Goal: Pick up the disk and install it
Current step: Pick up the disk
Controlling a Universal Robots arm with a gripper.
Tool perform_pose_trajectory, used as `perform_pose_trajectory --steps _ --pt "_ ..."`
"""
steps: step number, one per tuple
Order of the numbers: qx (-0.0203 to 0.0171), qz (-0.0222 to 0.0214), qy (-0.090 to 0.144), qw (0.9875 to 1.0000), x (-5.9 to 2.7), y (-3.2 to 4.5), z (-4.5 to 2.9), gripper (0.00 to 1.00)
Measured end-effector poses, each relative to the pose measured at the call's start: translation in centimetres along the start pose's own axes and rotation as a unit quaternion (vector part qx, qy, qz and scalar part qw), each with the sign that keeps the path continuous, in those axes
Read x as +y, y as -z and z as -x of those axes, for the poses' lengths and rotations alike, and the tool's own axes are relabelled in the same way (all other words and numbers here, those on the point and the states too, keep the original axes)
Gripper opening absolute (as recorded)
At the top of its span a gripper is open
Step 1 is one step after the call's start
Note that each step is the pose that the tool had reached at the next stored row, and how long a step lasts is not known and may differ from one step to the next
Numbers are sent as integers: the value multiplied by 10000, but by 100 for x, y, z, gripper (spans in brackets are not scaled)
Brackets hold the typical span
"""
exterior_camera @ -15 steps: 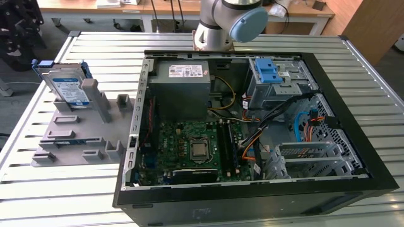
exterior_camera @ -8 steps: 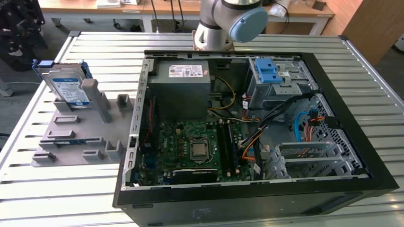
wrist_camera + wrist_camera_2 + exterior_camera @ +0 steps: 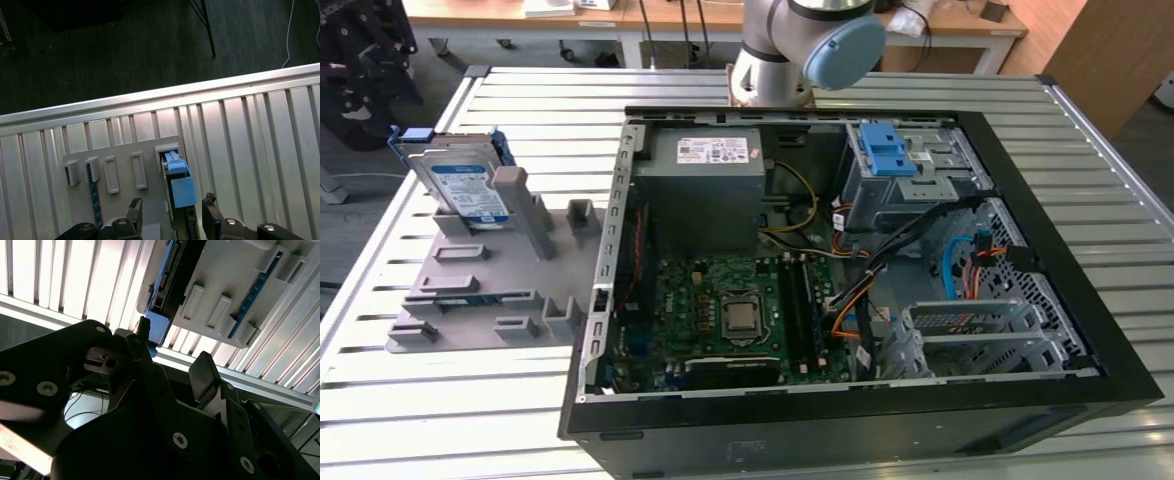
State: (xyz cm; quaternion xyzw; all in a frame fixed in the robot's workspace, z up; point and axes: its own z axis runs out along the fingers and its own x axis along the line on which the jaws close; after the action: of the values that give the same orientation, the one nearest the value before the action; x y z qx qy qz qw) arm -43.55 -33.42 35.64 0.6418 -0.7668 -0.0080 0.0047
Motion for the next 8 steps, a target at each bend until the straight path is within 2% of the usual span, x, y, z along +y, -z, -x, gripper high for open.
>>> perform_pose_trajectory --steps 8 --pt "0 0 0 10000 0 -33 4 59"
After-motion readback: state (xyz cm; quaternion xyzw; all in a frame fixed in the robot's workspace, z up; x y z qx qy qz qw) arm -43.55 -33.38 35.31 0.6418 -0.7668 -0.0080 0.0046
